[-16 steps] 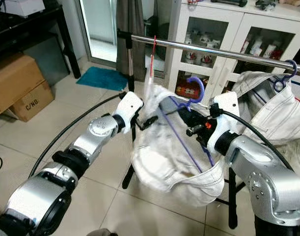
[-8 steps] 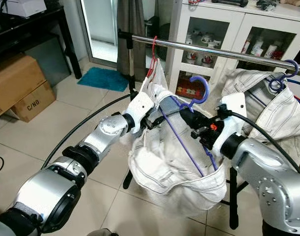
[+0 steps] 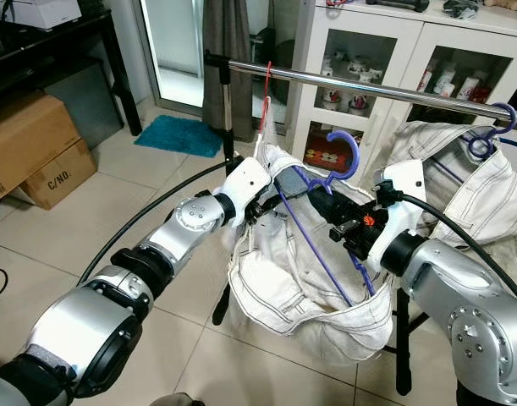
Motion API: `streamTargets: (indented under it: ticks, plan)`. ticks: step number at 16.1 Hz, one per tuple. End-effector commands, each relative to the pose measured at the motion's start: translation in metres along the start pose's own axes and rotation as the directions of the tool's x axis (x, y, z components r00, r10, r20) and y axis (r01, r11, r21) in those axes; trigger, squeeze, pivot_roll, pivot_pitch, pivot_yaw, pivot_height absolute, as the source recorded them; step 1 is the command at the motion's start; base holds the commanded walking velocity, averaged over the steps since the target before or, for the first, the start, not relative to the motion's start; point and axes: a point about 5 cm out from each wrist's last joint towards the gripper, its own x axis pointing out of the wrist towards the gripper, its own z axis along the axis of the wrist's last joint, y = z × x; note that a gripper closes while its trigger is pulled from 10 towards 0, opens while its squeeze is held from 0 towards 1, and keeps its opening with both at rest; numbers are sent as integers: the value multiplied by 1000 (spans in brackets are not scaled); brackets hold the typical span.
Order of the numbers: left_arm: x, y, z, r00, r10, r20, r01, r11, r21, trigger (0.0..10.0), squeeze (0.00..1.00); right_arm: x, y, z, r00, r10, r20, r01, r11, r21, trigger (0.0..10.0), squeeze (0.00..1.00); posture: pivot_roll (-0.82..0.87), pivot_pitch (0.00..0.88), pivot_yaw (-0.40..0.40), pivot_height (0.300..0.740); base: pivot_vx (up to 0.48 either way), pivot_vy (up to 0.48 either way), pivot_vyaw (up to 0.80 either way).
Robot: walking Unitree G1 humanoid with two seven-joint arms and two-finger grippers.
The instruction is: Hang hanger
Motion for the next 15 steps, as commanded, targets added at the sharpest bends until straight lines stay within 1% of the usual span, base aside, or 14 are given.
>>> streamTargets:
  ticks: [1, 6, 8, 9, 10, 12, 13, 14, 15]
  plan:
    - [2, 1, 5, 1000, -2, 5, 2, 1000, 9, 0, 0, -3, 6, 13, 997, 38, 60, -35, 999, -35, 0, 0, -56, 0, 20, 740, 0, 0, 0]
    - [-3, 15, 9, 999, 21, 26, -20, 1000, -24, 0, 0, -5, 6, 10, 999, 27, 42, -26, 999, -43, 0, 0, -54, 0, 38, 740, 0, 0, 0]
    - [-6, 22, 9, 999, 24, 29, -23, 1000, -20, 0, 0, -7, 7, 9, 999, 21, 44, -20, 999, -38, 0, 0, -55, 0, 43, 740, 0, 0, 0]
    - [-7, 27, 14, 998, 23, 50, -22, 1000, -17, 0, 0, -8, 8, 5, 999, 15, 31, -14, 999, -39, 0, 0, -55, 0, 53, 740, 0, 0, 0]
    - [-6, 33, 28, 995, 8, 103, -6, 1000, -21, 0, 0, -10, 7, -6, 999, -6, -31, 4, 998, -63, 0, 0, -54, 0, 55, 740, 0, 0, 0]
    - [-7, 44, 57, 979, -7, 205, 16, 999, -40, 0, 0, -10, 6, -20, 995, -35, -95, 28, 997, -66, 0, 0, -51, 0, 57, 740, 0, 0, 0]
    - [-9, 51, 71, 968, -20, 249, 34, 998, -53, 0, 0, -11, 5, -27, 989, -47, -137, 35, 995, -90, 0, 0, -51, 0, 58, 740, 0, 0, 0]
    - [-9, 53, 78, 963, -30, 269, 48, 997, -61, 0, 0, -12, 4, -30, 987, -51, -155, 36, 994, -99, 0, 0, -51, 0, 58, 740, 0, 0, 0]
    - [-13, 62, 100, 941, -69, 331, 108, 989, -101, 0, 0, -17, 1, -40, 971, -73, -228, 47, 992, -119, 0, 0, -48, 0, 57, 740, 0, 0, 0]
